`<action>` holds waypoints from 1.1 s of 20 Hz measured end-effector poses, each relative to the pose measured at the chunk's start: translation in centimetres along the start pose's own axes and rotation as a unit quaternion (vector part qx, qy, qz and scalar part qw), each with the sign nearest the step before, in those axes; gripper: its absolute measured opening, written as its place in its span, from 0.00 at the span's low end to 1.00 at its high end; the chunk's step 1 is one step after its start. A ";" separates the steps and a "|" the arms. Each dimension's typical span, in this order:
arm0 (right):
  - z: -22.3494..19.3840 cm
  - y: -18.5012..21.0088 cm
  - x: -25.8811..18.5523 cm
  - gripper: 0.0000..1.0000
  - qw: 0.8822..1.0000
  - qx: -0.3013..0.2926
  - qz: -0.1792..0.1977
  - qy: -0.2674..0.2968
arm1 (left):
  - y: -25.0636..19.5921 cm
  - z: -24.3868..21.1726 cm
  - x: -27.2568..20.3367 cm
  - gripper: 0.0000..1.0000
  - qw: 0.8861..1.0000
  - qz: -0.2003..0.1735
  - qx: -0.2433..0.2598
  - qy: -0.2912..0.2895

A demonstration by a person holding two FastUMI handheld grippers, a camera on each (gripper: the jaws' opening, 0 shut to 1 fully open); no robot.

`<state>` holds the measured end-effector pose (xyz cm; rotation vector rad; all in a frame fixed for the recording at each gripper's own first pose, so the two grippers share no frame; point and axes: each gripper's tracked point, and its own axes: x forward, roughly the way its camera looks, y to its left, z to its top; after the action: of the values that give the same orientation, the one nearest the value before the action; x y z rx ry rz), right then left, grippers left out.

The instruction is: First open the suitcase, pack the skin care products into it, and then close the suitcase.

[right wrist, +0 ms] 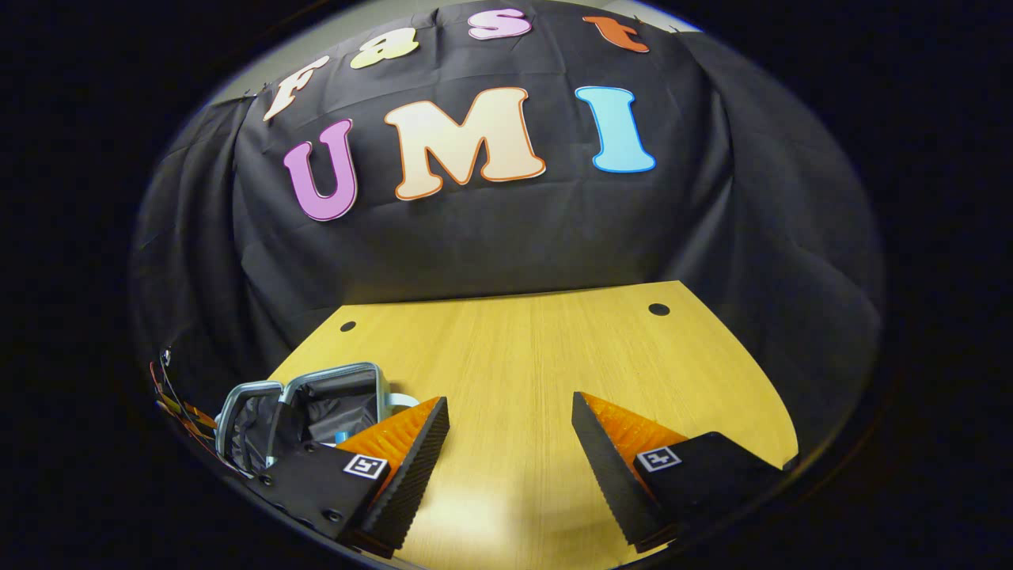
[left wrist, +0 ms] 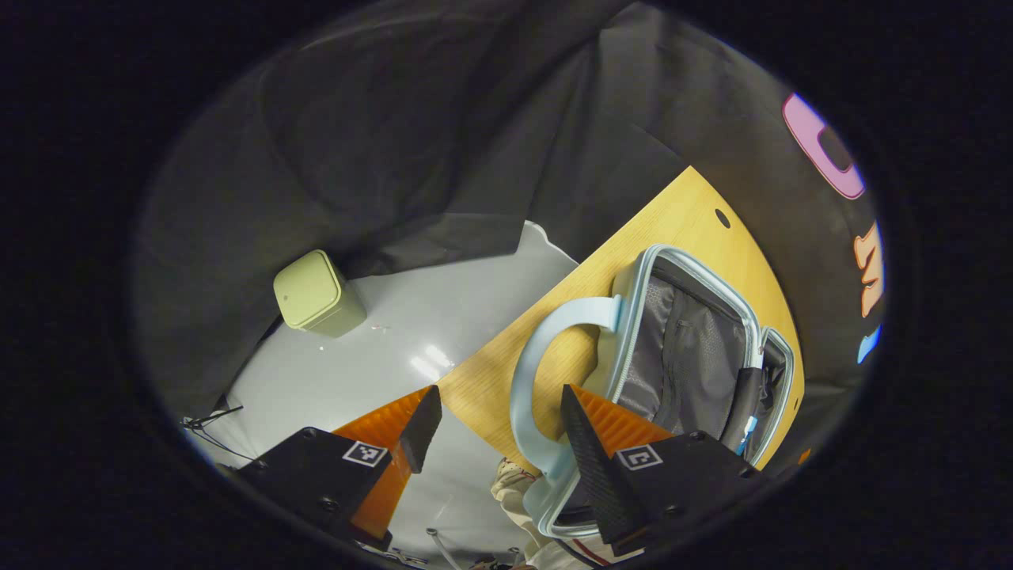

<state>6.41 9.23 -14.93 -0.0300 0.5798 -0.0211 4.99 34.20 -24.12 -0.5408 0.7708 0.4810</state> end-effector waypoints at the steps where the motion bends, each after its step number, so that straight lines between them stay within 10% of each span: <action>1: -0.3 -0.1 -0.1 0.98 1.000 -0.003 -0.003 0.004 | 0.1 0.1 0.4 0.87 1.000 -0.001 -0.003 0.003; 12: -1.9 -0.7 0.9 0.93 0.999 -0.026 -0.020 0.034 | -1.3 -0.9 3.6 0.15 0.996 -0.030 -0.074 0.048; 22: -3.0 -0.6 2.4 0.98 0.997 -0.044 -0.020 0.055 | -1.5 -0.5 3.5 0.04 0.998 -0.025 -0.040 0.043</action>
<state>6.80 8.49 -18.77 -0.1266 0.6902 -0.0360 7.84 33.52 -26.65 -0.6564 0.8206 0.4459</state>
